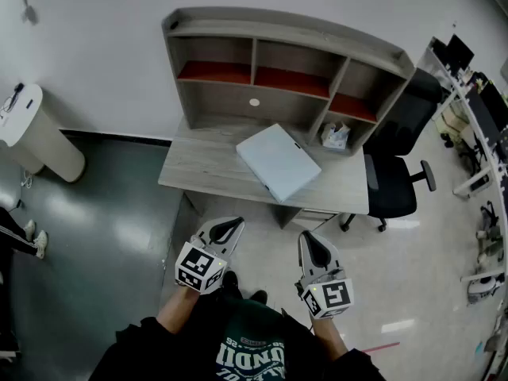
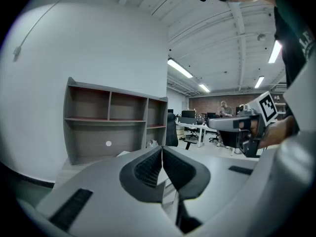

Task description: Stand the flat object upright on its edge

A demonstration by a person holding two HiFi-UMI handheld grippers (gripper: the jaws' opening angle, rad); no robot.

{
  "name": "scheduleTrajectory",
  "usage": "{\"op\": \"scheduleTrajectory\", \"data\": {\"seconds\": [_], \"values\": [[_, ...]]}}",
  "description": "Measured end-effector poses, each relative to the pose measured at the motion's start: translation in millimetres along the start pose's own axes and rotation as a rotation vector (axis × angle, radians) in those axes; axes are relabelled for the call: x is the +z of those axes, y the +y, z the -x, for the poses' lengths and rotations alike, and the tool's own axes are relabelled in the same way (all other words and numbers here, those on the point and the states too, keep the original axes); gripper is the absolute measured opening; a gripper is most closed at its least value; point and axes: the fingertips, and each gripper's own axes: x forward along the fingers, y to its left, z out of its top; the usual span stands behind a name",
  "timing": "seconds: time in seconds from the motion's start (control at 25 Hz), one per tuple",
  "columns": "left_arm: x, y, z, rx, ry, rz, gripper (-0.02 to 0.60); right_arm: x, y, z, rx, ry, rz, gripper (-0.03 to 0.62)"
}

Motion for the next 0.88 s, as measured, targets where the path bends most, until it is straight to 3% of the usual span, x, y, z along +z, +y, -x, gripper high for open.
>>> {"op": "scheduleTrajectory", "data": {"seconds": [0.88], "values": [[-1, 8, -3, 0.017, 0.002, 0.006, 0.015, -10, -8, -9, -0.005, 0.036, -0.048, 0.037]]}}
